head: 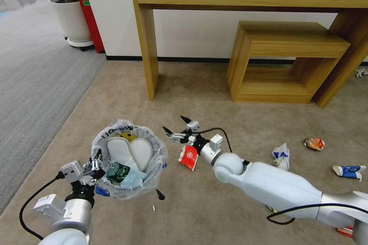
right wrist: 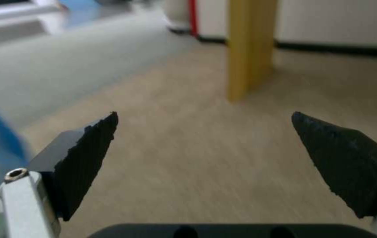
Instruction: Pick up the trash bin and place the garbage on the floor into it.
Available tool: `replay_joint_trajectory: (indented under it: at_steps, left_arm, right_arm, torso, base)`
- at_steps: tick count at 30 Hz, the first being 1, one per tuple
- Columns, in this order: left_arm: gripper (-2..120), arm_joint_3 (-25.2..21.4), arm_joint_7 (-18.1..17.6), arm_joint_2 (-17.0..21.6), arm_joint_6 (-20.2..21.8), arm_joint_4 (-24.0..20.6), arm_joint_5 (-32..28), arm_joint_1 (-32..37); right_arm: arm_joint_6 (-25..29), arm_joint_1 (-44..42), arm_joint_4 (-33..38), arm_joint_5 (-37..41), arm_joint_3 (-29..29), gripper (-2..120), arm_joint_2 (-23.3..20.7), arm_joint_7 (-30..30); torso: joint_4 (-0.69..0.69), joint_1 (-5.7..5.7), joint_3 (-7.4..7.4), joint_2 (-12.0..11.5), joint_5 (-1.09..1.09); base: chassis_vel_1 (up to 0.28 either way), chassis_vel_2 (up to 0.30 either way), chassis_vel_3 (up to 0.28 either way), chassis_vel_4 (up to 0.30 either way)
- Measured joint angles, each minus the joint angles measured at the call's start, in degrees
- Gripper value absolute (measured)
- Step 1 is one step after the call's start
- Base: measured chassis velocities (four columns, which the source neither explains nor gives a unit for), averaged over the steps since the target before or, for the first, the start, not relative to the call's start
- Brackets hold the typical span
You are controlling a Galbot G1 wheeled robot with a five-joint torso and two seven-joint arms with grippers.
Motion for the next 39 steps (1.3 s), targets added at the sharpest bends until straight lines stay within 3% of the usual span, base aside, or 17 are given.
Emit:
replay_joint_trajectory:
  at_steps: [5,12,13,20,39]
  left_arm:
    - [3,-0.09,0.03,-0.01,-0.1,0.42,0.0,-0.27]
    - [3,-0.29,0.11,0.1,-0.31,1.4,-0.12,-0.68]
    - [3,-0.38,0.11,0.35,-0.44,1.93,-0.32,-0.91]
    - [3,0.18,0.11,1.06,-0.51,3.12,-0.73,-1.61]
    - [3,1.78,0.24,1.23,-0.53,3.55,-0.78,-2.28]
  right_arm:
    - [-3.45,-0.73,-2.21,1.85,-1.44,100,3.28,7.93]
    - [-6.18,-4.45,-9.09,3.19,-2.06,100,13.6,16.6]
    - [-7.21,-5.54,-15.05,2.88,-2.07,100,16.97,19.36]
    - [-7.66,-6.25,-25.15,1.15,-0.73,100,20.03,20.91]
    - [-5.35,-6.53,-35.84,-0.26,0.08,97,23.6,17.38]
  torso:
    - [0.0,0.0,0.0,0.0,-0.01]
    - [0.02,0.0,0.0,0.0,-0.01]
    - [0.01,0.0,0.0,0.0,-0.01]
    - [-0.01,0.0,0.0,0.0,-0.01]
    - [0.0,0.0,0.0,0.0,0.0]
  base:
    - [0.0,0.0,0.0,0.0]
    - [0.0,0.0,0.0,0.0]
    - [0.0,0.0,0.0,0.0]
    - [0.0,0.0,0.0,0.0]
    - [0.0,0.0,0.0,0.0]
